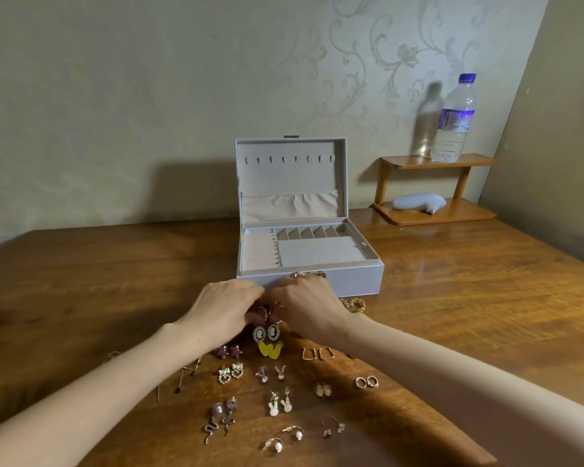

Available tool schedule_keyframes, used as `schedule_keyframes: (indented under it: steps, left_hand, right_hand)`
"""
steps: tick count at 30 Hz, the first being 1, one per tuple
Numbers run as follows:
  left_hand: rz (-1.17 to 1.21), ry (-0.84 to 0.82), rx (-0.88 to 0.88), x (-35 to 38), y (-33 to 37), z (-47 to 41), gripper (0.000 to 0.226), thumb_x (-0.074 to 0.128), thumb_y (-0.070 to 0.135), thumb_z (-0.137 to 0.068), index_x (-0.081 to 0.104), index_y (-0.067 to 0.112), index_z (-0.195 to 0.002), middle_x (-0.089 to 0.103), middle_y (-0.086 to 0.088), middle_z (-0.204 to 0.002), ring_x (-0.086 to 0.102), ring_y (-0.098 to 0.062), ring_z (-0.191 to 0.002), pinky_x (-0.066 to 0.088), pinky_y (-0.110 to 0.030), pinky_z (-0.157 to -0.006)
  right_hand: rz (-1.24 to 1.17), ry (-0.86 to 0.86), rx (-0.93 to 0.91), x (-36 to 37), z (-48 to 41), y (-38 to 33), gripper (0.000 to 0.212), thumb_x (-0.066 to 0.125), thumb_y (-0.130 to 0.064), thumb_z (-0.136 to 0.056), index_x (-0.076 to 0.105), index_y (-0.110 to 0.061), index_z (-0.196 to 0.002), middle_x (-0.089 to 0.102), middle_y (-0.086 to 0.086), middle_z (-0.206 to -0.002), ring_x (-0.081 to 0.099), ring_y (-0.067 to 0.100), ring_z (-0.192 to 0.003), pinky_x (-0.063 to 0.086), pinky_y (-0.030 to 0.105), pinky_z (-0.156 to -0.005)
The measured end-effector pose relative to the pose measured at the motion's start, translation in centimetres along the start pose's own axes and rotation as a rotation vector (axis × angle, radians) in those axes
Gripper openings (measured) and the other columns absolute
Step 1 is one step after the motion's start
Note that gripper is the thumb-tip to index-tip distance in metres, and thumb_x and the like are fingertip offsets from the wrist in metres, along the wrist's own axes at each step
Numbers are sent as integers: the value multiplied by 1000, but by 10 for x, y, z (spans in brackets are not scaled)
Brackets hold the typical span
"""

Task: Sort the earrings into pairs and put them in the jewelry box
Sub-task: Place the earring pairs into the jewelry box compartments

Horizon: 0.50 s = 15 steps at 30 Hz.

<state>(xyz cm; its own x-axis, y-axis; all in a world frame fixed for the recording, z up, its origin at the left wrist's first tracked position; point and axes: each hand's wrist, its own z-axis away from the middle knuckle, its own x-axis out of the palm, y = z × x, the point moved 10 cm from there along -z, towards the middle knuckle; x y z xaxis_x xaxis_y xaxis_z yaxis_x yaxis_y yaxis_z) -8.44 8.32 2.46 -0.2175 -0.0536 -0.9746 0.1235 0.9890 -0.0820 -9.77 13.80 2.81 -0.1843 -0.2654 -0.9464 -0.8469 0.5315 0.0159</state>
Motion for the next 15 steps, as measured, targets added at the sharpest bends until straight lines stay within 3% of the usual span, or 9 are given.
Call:
schedule_keyframes:
  steps: [5,10,15]
  left_hand:
    - [119,59,3,-3,-1,2,23,56,21,-89,52,22,-112,58,6,-108,56,-19,-103,43,-33,-77]
    - [313,170,37,-38,-8,-2,10,65,17,-84,59,20,-92,58,10,-90,58,-15,-85,46,-30,-67]
    - [547,277,-56,-76,-44,-43,14,72,16,-77,60,19,-81,62,6,-87,60,-13,-83,50,-32,-75]
  right_hand:
    - [-202,-2,65,-5,0,4,33,59,-9,-84,66,-17,-115,66,8,-108,61,27,-97,47,34,-79]
    - [-505,39,185,-27,-8,24,12,70,-6,-78,73,-10,-90,72,5,-87,64,15,-77,50,25,-71]
    - [-748,186,354,-64,-38,76,12,74,-5,-75,72,-2,-86,73,12,-82,66,14,-67,57,23,-66]
